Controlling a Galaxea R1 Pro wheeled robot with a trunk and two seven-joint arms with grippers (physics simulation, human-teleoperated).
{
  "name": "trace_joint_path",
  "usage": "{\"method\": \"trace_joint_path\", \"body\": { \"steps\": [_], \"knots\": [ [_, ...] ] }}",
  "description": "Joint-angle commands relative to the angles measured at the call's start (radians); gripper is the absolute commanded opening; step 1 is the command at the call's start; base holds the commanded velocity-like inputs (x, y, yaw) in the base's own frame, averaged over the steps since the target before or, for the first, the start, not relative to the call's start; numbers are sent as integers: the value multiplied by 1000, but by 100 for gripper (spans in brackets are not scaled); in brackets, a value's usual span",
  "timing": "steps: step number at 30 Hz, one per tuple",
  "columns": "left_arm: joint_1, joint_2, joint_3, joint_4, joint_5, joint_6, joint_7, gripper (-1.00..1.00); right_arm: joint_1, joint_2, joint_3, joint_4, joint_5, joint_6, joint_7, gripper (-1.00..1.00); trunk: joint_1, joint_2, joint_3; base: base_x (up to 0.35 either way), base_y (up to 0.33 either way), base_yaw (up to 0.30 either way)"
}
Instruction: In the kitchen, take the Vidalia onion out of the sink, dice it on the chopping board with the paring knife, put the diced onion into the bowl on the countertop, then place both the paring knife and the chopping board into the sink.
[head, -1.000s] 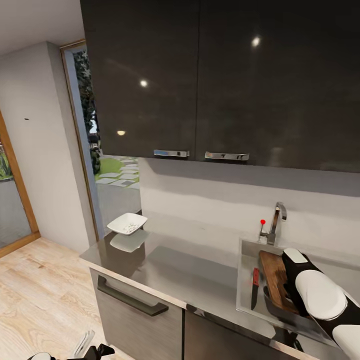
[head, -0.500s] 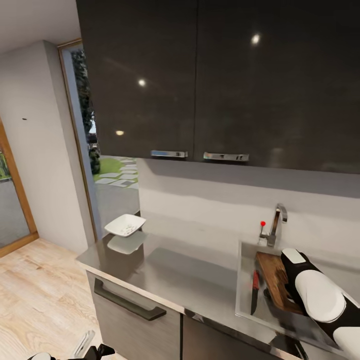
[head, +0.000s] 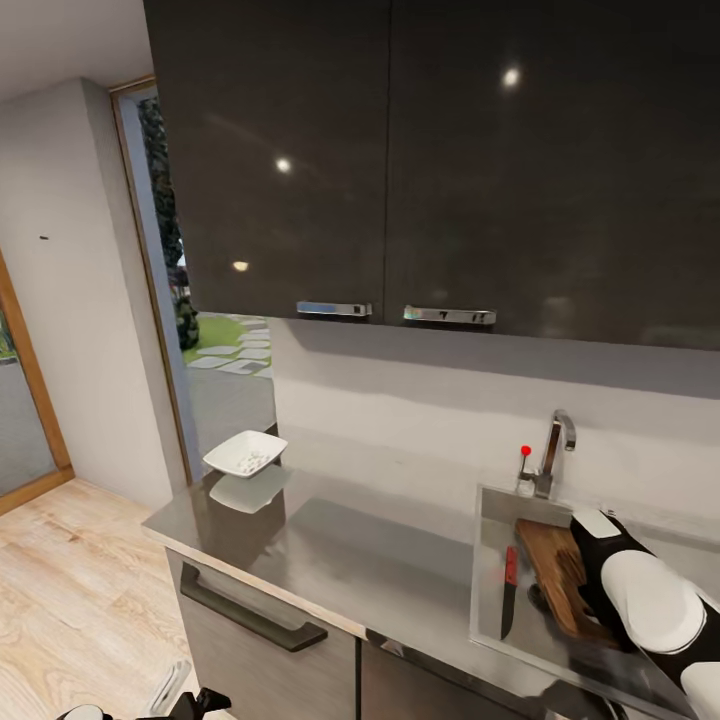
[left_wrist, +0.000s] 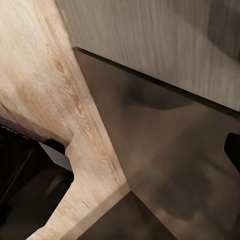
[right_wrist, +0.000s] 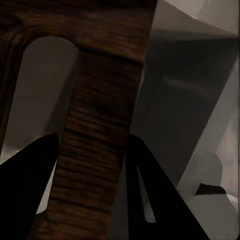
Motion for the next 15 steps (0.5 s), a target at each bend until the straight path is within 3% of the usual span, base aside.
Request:
{"method": "trace_joint_path", "body": {
  "steps": [1, 15],
  "knots": [
    [0, 0, -1, -1, 10, 1, 9, 100, 6, 1, 9, 1, -9, 10, -5, -100, 0, -1, 0, 0, 0, 0],
    [0, 1, -1, 0, 9, 2, 9, 100, 46, 6, 9, 5, -10, 11, 0, -100, 0, -1, 0, 19, -8, 0]
  ]
}}
